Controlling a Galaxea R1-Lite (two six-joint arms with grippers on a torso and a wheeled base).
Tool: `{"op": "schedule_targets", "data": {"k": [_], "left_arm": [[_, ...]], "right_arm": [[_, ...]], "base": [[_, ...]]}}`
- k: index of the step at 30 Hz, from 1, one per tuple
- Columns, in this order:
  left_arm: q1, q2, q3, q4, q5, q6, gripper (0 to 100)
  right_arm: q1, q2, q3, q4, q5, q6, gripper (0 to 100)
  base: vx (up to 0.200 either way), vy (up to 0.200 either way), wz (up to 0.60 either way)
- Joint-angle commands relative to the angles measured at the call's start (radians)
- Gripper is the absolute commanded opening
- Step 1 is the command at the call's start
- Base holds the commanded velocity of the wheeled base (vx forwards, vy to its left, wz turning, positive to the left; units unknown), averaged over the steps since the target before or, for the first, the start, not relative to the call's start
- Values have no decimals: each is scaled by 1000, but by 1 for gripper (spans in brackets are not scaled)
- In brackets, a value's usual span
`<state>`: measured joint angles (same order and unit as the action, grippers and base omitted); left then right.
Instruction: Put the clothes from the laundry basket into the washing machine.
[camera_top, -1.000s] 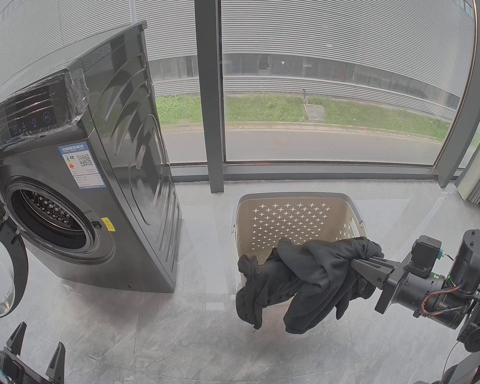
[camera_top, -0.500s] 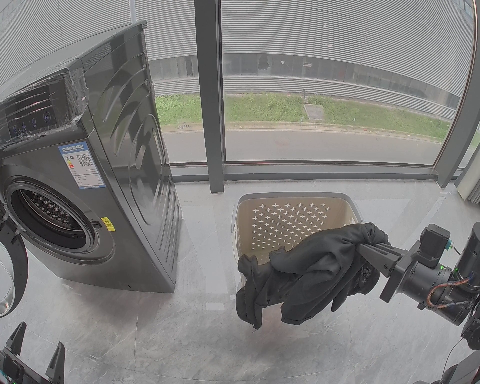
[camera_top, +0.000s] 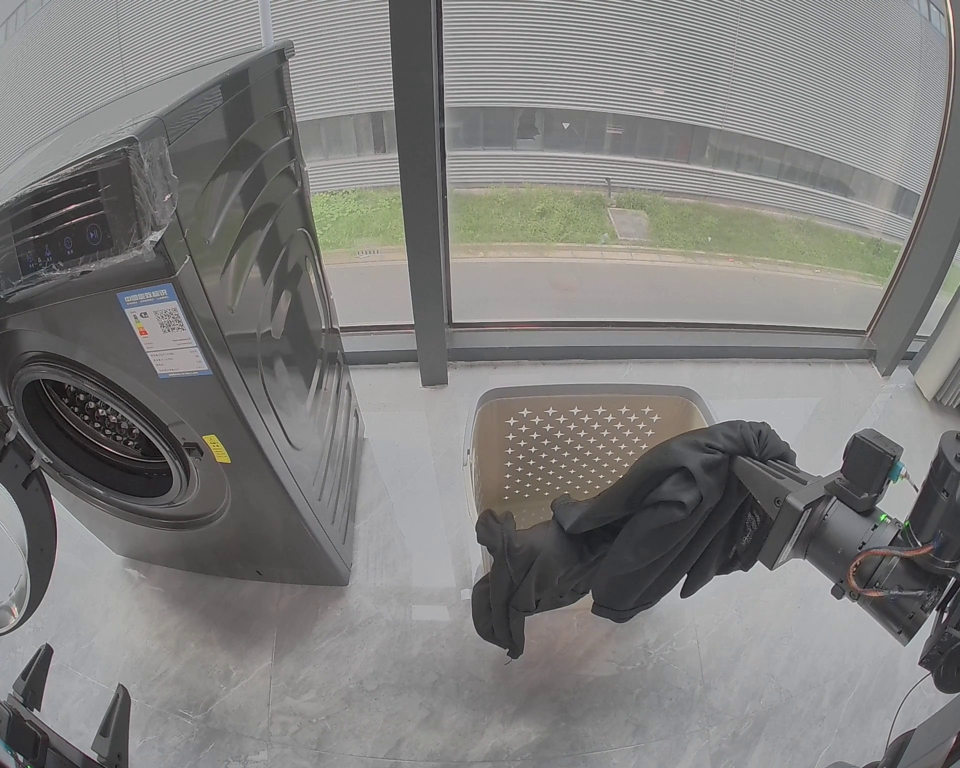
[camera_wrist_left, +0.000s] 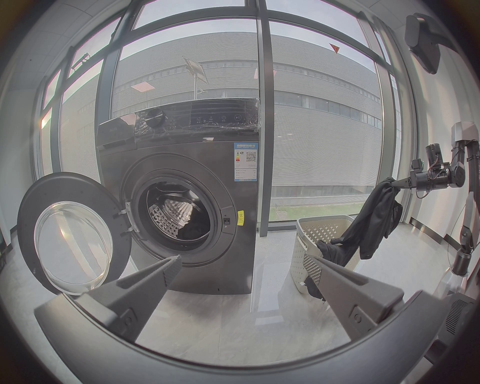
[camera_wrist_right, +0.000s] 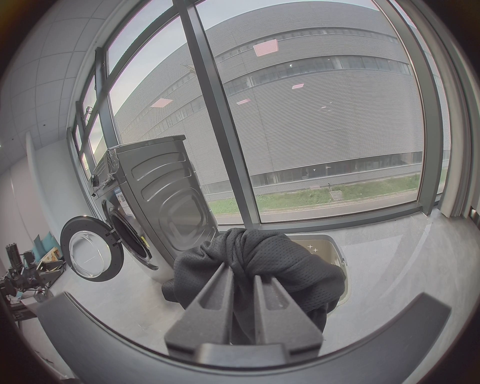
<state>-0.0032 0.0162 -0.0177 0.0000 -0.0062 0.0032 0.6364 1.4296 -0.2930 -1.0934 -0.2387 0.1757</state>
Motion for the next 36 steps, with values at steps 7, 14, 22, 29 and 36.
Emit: {"op": "schedule_targets", "data": {"k": [7,14,22,29,36], "left_arm": [[0,-16,15,-2,0,0,100],[-1,-16,12,5,-5,0,100],[-3,-15,12,6,-5,-2,100],[-3,-15,12,6,-6,-2,100],[-3,-15,12,6,-6,-2,100]], "right_arm": [[-1,6,-2,0,-1,2,0],[0,19,3,-5,4,7,0],[2,19,3,-5,-1,7,0],[2,20,2,-8,-1,8,0],[3,22,0,-11,4,8,0]], "base": [[-143,0,0],[0,86,0],[0,200,0],[0,200,0],[0,200,0]]}}
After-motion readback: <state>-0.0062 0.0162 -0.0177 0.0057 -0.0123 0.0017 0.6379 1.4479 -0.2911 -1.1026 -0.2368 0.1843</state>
